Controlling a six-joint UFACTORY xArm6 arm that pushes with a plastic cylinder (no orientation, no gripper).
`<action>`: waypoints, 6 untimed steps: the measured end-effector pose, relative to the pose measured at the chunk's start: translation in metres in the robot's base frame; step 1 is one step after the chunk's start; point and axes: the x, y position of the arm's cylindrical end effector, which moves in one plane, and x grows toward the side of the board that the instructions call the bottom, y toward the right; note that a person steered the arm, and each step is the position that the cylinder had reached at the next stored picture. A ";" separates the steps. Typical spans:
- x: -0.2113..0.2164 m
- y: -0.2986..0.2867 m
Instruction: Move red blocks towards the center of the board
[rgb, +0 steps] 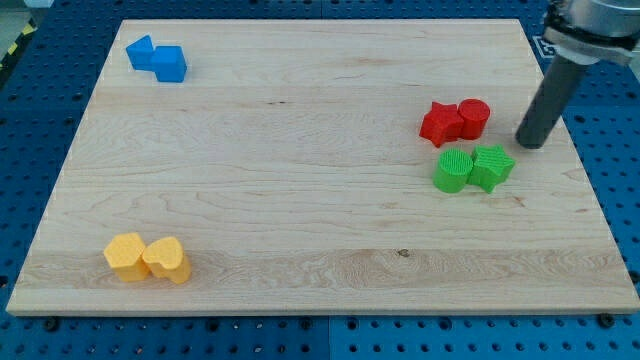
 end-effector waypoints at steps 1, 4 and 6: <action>-0.025 0.002; -0.011 -0.135; 0.017 -0.249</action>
